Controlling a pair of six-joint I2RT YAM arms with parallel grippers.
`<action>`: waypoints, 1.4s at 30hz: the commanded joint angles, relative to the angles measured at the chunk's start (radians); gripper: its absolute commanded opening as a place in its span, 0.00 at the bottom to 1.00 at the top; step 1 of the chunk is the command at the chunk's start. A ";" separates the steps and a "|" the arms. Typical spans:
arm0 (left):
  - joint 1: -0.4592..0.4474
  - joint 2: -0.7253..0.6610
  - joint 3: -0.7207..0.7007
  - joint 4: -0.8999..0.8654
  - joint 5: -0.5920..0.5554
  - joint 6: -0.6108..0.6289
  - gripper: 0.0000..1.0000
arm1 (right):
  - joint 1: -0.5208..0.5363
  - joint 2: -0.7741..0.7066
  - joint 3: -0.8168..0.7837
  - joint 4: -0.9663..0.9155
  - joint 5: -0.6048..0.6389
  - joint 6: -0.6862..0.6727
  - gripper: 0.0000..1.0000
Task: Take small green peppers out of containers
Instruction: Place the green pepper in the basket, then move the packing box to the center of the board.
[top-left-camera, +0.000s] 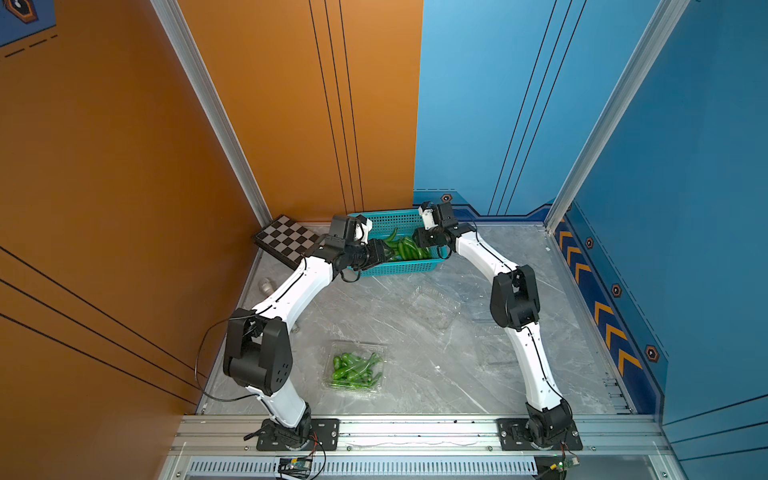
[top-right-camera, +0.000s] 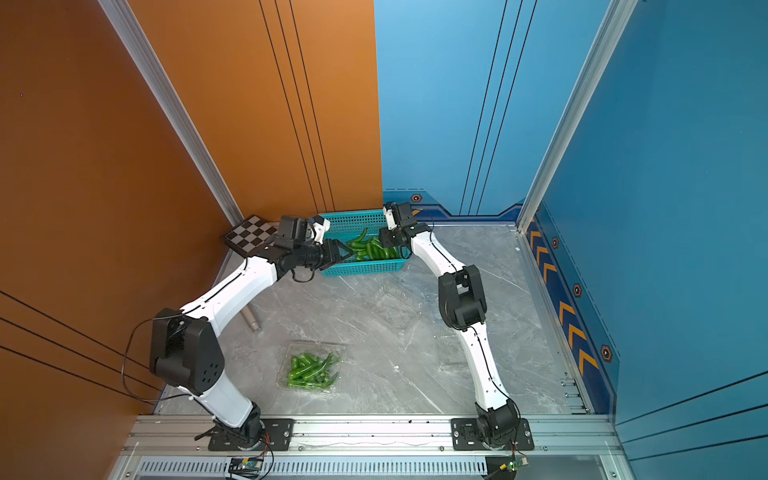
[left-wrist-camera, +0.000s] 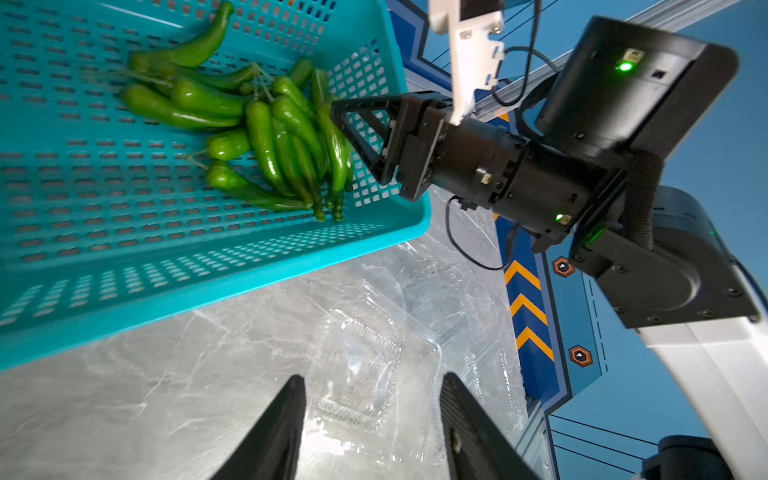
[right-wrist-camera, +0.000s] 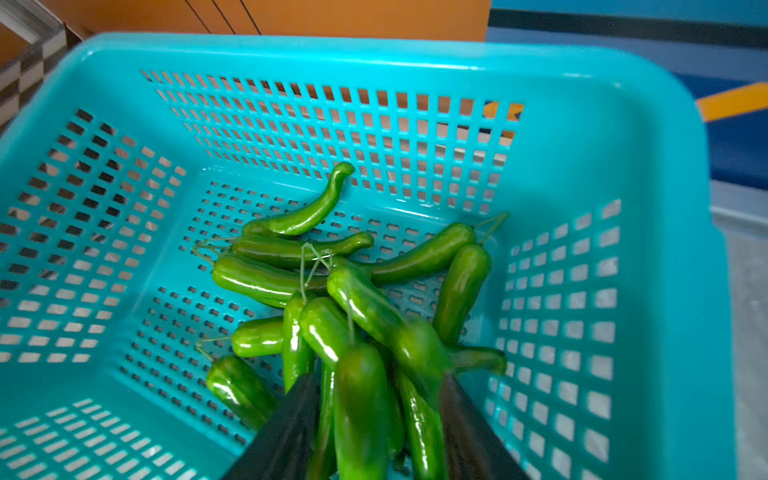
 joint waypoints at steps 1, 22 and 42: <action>0.023 -0.069 -0.056 -0.062 -0.076 0.015 0.56 | -0.004 -0.074 0.032 -0.029 -0.023 -0.008 0.59; 0.234 -0.613 -0.498 -0.366 -0.106 -0.149 0.67 | 0.197 -0.827 -0.976 0.166 -0.293 0.403 0.62; 0.172 -0.929 -0.728 -0.550 -0.126 -0.219 0.73 | 0.546 -0.944 -1.265 0.268 -0.181 0.650 0.71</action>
